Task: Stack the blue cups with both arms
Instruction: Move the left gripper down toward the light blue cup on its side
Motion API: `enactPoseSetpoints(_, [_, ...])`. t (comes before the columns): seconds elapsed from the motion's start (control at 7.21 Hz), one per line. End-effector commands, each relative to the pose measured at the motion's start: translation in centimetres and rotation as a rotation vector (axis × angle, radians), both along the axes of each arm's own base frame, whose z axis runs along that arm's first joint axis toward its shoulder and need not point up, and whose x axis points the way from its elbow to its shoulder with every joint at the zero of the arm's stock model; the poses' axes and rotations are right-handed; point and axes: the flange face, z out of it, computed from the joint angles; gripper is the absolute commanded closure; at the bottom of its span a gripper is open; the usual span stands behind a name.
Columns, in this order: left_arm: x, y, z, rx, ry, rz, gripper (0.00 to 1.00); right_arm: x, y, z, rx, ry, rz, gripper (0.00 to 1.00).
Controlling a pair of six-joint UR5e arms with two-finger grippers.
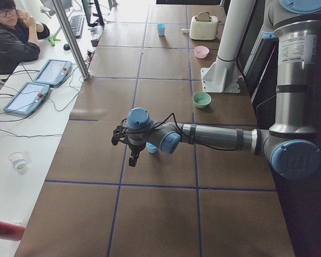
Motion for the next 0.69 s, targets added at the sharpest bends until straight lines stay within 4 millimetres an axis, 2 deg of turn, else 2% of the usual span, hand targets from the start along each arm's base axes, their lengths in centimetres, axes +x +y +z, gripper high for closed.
enactPoseSetpoints(0.0, [6.1, 1.4, -1.8, -0.102, 0.044, -0.042, 0.00, 0.0, 0.0, 0.1, -0.002, 0.000, 0.000, 0.00])
enactPoseSetpoints(0.28, [8.1, 2.6, -0.3, -0.127, 0.023, -0.009, 0.00, 0.0, 0.0, 0.1, -0.002, 0.000, 0.000, 0.00])
enactPoseSetpoints(0.55, [10.9, 3.4, 0.0, -0.151, -0.001, 0.004, 0.00, 0.0, 0.0, 0.1, -0.002, 0.000, 0.000, 0.00])
